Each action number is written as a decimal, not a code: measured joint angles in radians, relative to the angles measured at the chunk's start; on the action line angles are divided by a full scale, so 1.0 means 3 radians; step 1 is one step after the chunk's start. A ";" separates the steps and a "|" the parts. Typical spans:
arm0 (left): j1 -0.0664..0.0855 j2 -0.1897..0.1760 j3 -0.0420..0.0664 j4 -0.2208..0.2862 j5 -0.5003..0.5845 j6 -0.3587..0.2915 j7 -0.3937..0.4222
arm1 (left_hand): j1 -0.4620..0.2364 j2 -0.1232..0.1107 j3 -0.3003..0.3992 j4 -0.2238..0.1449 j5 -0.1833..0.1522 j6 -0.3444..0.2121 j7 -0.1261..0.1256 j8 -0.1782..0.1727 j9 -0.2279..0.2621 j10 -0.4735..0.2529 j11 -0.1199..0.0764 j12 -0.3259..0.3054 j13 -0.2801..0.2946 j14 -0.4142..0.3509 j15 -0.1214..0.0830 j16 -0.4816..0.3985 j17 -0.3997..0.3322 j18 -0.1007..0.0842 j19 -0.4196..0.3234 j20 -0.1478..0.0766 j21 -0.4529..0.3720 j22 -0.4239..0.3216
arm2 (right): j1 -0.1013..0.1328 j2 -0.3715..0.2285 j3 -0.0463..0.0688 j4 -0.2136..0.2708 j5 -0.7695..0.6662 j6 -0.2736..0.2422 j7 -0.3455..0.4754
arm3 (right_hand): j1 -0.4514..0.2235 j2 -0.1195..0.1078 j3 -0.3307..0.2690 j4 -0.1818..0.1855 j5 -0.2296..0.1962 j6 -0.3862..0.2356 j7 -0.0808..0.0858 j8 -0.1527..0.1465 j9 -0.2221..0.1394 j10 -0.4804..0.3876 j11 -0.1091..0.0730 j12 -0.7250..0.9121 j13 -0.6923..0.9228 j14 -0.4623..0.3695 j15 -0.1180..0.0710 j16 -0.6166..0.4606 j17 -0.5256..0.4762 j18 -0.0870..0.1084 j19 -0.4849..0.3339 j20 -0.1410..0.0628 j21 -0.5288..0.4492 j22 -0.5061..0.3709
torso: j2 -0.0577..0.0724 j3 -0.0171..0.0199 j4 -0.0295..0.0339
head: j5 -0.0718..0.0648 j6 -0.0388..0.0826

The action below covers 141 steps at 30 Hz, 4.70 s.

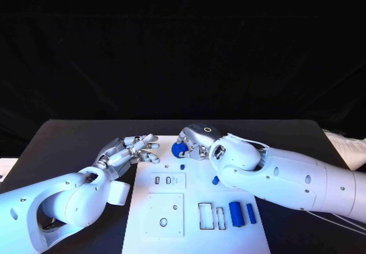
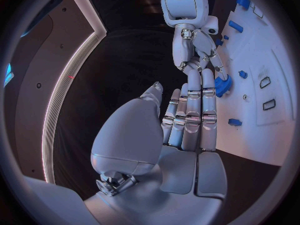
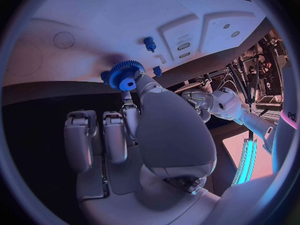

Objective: Assemble the parts on the task board

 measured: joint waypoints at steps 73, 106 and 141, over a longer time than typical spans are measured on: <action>-0.0002 -0.0030 -0.0003 -0.0041 0.0000 0.0010 -0.0040 | 0.0000 0.0000 -0.0009 -0.0009 -0.0015 0.0000 0.0000 -0.0014 0.0000 -0.0012 0.0012 -0.0014 0.0002 0.0000 0.0000 0.0000 0.0025 0.0000 0.0000 0.0000 0.0013 0.0008 | 0.0002 -0.0838 -0.0008 0.0056 0.1268 -0.0367 0.0976 | -0.0480 0.0074 -0.0383 0.0058 0.0605 -0.0284 0.0069 -0.0231 0.0044 -0.0120 0.0120 -0.0219 -0.0012 -0.0006 0.0114 0.0028 0.0000 0.0003 0.0000 0.0109 0.0000 0.0000 | -0.0025 0.0021 -0.0051 | 0.0016 0.0006; -0.0022 0.0033 -0.0021 -0.0126 0.0000 0.0039 -0.0041 | 0.0000 0.0000 -0.0009 -0.0009 -0.0015 0.0000 0.0000 -0.0014 0.0000 -0.0012 0.0012 -0.0013 0.0001 0.0000 0.0000 0.0000 0.0028 0.0000 0.0000 0.0000 0.0013 0.0007 | -0.0207 -0.1210 -0.0007 -0.0435 0.1954 -0.0202 0.1593 | -0.0104 0.0017 -0.0405 -0.0193 0.0243 -0.0395 0.0106 -0.0244 0.0014 -0.0128 0.0127 -0.0221 -0.0008 -0.0006 0.0114 0.0065 0.0002 0.0003 0.0000 0.0108 0.0000 -0.0001 | -0.0065 0.0085 -0.0093 | -0.0054 -0.0039; -0.0024 0.0035 -0.0022 -0.0134 0.0000 0.0046 -0.0045 | 0.0000 0.0000 -0.0009 -0.0009 -0.0015 0.0000 0.0000 -0.0013 0.0000 -0.0012 0.0012 -0.0028 0.0005 0.0000 0.0000 0.0000 0.0041 0.0000 0.0000 0.0000 0.0013 0.0012 | -0.0242 -0.1057 -0.0001 -0.0580 0.1853 -0.0115 0.1606 | 0.0036 0.0227 -0.0136 -0.0361 0.0027 0.0155 -0.0036 -0.0086 0.0096 -0.0137 0.0113 -0.0149 0.0280 0.0011 0.0023 0.0091 0.0001 0.0003 0.0000 0.0034 0.0013 -0.0002 | -0.0068 0.0083 -0.0095 | -0.0040 -0.0068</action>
